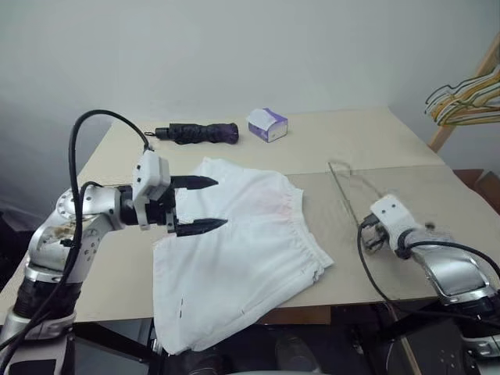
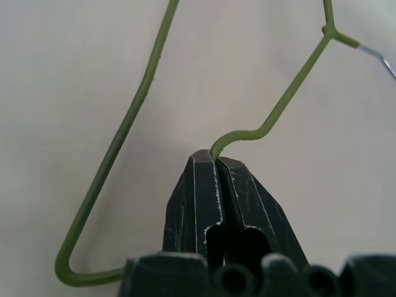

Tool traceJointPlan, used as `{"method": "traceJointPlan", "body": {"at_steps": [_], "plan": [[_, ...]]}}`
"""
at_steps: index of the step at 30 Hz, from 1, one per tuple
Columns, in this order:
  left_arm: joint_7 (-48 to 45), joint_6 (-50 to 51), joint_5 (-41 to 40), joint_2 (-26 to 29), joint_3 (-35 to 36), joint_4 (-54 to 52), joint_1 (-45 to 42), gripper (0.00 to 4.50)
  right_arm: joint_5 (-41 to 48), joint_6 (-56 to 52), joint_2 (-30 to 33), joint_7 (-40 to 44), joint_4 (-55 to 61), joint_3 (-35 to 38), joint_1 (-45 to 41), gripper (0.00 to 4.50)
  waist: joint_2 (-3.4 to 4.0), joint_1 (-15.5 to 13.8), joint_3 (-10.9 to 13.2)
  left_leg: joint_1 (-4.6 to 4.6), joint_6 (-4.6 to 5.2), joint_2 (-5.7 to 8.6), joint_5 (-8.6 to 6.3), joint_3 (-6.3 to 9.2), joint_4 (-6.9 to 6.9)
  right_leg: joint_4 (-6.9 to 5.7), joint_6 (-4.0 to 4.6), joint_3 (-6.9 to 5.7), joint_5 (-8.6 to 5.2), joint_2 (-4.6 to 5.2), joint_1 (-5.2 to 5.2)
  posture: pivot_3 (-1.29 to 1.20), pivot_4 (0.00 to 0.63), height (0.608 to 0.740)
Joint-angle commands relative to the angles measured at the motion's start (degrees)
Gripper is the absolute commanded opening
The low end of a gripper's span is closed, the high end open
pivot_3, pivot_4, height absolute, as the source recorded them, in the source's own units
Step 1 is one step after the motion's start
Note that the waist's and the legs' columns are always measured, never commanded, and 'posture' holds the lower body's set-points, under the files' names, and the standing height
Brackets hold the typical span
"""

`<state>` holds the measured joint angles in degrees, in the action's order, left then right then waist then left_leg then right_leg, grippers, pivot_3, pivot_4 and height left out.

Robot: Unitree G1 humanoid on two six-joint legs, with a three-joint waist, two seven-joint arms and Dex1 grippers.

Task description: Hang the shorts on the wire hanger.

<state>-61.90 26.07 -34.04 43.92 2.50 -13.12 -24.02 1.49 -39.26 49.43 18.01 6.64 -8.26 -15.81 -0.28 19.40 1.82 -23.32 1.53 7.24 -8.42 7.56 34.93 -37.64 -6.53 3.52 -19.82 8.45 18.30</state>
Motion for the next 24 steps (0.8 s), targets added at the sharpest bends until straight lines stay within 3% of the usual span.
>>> {"method": "traceJointPlan", "body": {"at_steps": [1, 5, 8, 15, 20, 24], "plan": [[5.5, 1.4, -0.3, -2.3, 2.7, 1.4, -3.7, 4.5, -8.8, 25.3, 2.7, -2.4, -1.3, 0.1, -3.5, 0.02, 0.0, 0.4, 0.0, 0.01, 0.0, -0.01, 0.0, -0.01, 0.0, 0.0, -0.01, 0.0, 0.0, -0.01, 0.0, -0.34, 0.0, 0.74], [5.6, 3.0, -1.3, -3.2, 3.7, 5.4, -7.8, 4.5, -23.9, 55.1, 7.1, -11.0, -11.2, -4.6, -7.8, 0.02, -0.01, 0.5, 0.0, 0.05, 0.03, 0.02, 0.02, -0.02, 0.02, 0.0, -0.04, -0.01, 0.03, -0.04, -0.03, -0.34, 0.0, 0.74], [3.6, 4.1, -2.5, -2.9, 4.4, 8.9, -11.2, 4.5, -34.3, 68.2, 9.1, -17.4, -17.4, -7.4, -12.3, 0.02, -0.01, 0.8, 0.0, 0.09, 0.24, 0.04, 0.16, -0.01, 0.01, -0.01, -0.03, -0.01, 0.03, -0.05, -0.03, -0.34, 0.0, 0.74], [8.9, 8.8, 2.2, -4.8, 0.4, 16.1, -19.8, 4.5, -50.7, 82.3, 8.9, -31.3, -26.6, -10.9, -21.6, 0.02, -0.01, 2.3, 0.0, 0.14, 0.45, 0.12, 0.3, 0.02, 0.04, -0.02, 0.1, -0.01, 0.11, -0.07, -0.12, -0.36, 0.0, 0.74], [-2.2, 8.6, 8.0, -0.8, -9.0, 20.2, -21.1, 4.5, -55.3, 87.3, 8.8, -33.6, -30.3, -12.1, -26.4, 0.02, -0.01, 4.2, 0.0, 0.21, 0.47, 0.18, 0.35, 0.01, 0.0, -0.13, 0.28, 0.01, 0.22, -0.11, -0.14, -0.37, 0.0, 0.74], [-7.6, 9.2, 8.1, -1.2, -11.3, 22.3, -22.4, 4.5, -57.1, 89.6, 8.8, -33.2, -32.1, -12.8, -28.7, 0.02, -0.01, 5.4, 0.0, 0.25, 0.47, 0.17, 0.36, 0.0, 0.02, -0.2, 0.25, 0.03, 0.2, -0.14, -0.16, -0.38, 0.0, 0.74]]}}
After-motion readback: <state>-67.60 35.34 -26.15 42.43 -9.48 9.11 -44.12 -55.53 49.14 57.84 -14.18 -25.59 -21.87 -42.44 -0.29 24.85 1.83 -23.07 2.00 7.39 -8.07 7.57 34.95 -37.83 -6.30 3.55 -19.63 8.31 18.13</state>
